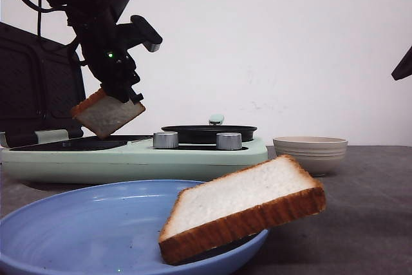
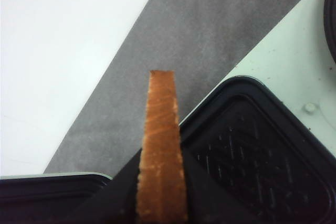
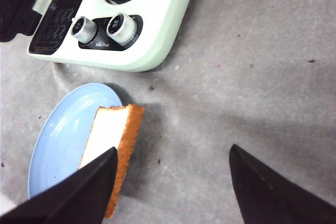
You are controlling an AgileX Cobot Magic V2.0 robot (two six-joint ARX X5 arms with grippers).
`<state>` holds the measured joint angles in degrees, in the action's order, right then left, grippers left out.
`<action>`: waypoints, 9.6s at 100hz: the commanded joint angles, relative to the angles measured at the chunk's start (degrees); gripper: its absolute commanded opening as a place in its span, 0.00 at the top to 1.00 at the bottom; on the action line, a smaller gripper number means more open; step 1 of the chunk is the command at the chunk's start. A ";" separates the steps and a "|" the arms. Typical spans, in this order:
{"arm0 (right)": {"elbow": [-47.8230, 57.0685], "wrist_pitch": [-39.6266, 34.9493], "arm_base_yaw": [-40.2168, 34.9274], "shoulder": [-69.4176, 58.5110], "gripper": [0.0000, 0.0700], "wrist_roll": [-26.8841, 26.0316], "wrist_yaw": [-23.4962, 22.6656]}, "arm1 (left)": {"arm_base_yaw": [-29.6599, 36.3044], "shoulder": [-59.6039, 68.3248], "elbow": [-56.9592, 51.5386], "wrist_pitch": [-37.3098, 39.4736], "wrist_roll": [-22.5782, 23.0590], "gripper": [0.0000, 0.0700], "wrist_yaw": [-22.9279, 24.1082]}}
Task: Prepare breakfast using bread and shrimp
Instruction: 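Lift the bread slice with the left gripper onto the sandwich maker plate, then open the left gripper to release the bread and raise it, then lower the right gripper and grasp the second bread slice, then carry the bread with the right gripper onto the other sandwich plate, then release the bread and raise the right gripper away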
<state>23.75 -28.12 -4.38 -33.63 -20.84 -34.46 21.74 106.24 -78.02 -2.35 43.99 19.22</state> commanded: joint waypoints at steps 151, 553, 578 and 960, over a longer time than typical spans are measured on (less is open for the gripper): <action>0.92 0.20 -0.02 -0.33 0.40 1.01 0.00 | -0.24 -0.07 -1.60 -8.90 -10.36 0.07 -8.59; 36.41 31.26 -31.89 -47.74 1.00 -15.96 -1.75 | -15.28 -88.63 44.92 -29.92 -47.67 0.09 -17.53; 48.43 31.52 -35.15 -61.86 1.00 -15.61 -1.29 | -15.34 -91.25 44.92 -31.08 -48.78 0.09 -17.73; 74.20 -0.70 -39.74 -76.89 0.05 5.51 28.37 | -15.34 -91.25 44.92 -31.74 -49.62 0.09 -18.32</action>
<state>96.66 -27.73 -44.38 -111.59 -18.48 -6.04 6.48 14.96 -32.84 -34.68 -5.37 1.15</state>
